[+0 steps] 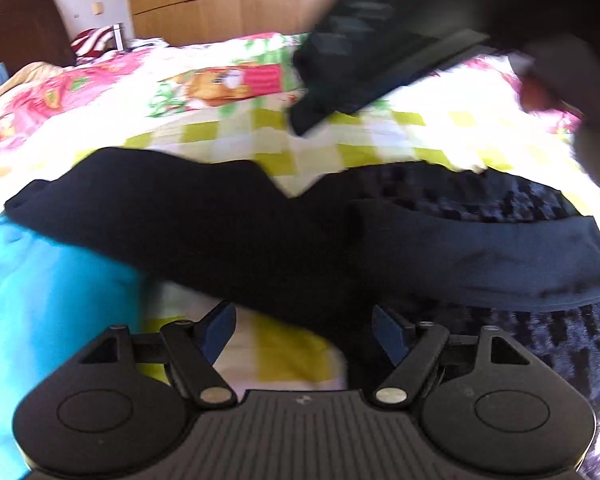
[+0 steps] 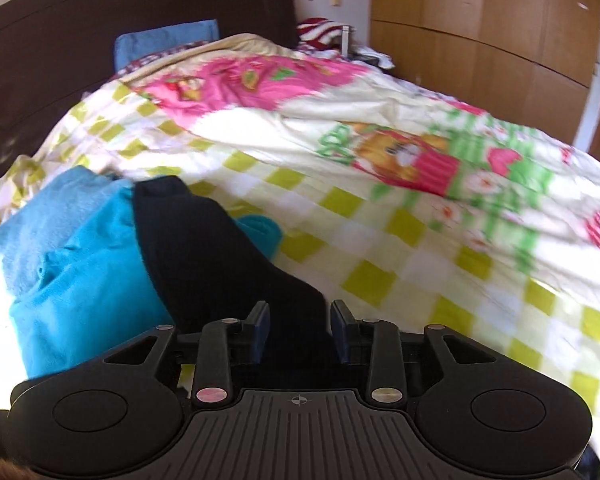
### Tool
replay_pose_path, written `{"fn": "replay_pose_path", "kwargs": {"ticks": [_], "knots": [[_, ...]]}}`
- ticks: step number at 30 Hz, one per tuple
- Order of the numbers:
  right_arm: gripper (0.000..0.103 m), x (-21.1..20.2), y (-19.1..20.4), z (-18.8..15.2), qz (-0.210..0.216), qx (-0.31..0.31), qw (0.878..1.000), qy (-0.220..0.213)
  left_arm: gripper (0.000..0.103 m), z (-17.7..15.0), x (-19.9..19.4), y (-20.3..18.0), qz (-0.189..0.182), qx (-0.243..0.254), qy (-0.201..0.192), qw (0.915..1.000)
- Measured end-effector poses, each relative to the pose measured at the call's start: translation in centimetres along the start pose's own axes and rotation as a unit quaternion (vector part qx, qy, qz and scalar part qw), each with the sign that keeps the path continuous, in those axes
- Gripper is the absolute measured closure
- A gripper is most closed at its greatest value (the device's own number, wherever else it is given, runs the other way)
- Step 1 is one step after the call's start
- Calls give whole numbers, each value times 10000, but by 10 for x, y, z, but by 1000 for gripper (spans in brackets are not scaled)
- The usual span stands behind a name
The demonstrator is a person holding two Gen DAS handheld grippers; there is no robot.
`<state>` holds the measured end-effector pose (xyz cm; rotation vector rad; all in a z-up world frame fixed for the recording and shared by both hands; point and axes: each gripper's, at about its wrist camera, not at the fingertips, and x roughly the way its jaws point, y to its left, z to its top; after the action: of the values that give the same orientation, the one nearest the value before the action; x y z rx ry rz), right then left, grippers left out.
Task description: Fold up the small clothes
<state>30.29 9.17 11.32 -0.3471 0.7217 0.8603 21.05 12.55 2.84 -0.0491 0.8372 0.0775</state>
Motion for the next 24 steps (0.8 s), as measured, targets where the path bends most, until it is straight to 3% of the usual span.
{"fn": "replay_pose_path", "kwargs": {"ticks": [3,5,8,12,14,16,18,21,24], "knots": [[57,42,43,43,313,-420,9986,98,15,-5,0,38,112,-385,8,9992],[55,71,69,66,489,-674,9963,189,16,-8,1,59,225,-522,-24,9984],[54,110,101,87,868,-843,9913,527,17,-9,-2,83,-140,-855,-140,9961],[53,153,142,95,1059,-1324,9813,908,17,-11,-4,80,-142,-801,-228,9964],[51,168,157,94,923,-1580,9776,1044,16,-13,-3,72,-89,-757,-234,9968],[55,177,162,92,598,-1664,9792,995,16,-13,-3,71,-143,-812,-188,9964],[91,182,154,97,453,-1297,9848,1062,16,-13,-2,71,-236,-881,-131,9957],[98,166,120,111,695,-285,9923,986,16,-11,1,74,-242,-826,-92,9962],[98,119,75,122,828,570,9937,488,16,-6,-4,72,-125,-616,-138,9979]]}}
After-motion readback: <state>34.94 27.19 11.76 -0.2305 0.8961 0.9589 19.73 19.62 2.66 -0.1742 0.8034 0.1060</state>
